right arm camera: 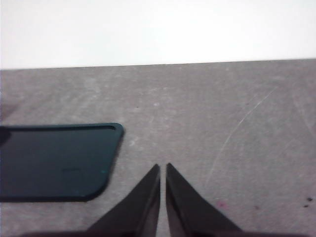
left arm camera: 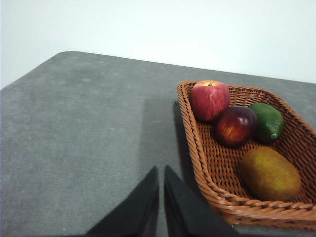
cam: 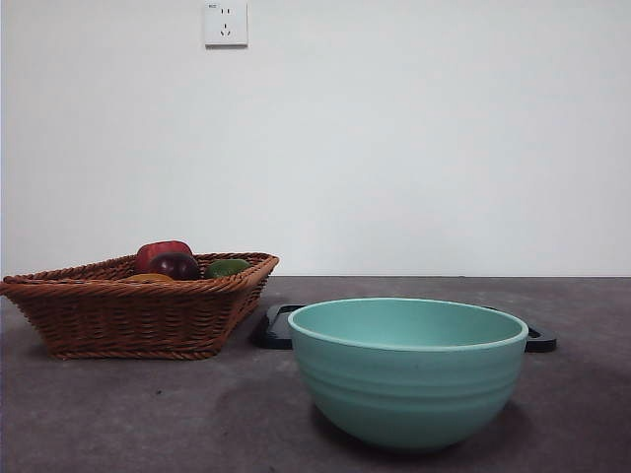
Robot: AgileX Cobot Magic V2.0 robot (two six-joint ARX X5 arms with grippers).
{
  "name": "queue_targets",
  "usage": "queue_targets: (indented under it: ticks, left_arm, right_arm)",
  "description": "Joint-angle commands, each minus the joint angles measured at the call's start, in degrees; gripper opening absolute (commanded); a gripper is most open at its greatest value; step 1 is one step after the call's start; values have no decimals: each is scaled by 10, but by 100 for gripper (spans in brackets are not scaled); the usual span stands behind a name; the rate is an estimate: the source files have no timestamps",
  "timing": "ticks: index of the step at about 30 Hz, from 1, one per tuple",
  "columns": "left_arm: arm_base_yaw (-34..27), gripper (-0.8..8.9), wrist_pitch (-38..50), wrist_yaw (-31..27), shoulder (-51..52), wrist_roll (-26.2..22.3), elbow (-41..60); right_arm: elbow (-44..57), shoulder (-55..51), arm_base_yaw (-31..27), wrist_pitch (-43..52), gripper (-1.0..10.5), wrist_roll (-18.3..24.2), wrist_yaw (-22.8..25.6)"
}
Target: Pick up the wifruite, put it on the bowl, pick up the plate, put it on desk
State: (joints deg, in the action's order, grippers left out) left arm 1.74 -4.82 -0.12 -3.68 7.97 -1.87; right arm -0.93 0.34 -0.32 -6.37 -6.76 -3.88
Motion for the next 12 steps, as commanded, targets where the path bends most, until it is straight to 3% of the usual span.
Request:
queue_targets:
  ticks: [1,6,12]
  left_arm:
    - [2,16,5,0,1,26,-8]
    - [2,16,5,0,-1,72,-53]
    - [2,16,1,-2,-24,71,-134]
  right_arm:
    - [-16,-1,2,5,10,-57,-2]
    - [-67,7,2,3,10,-96,7]
    - [-149,60,2,1,10,-113,7]
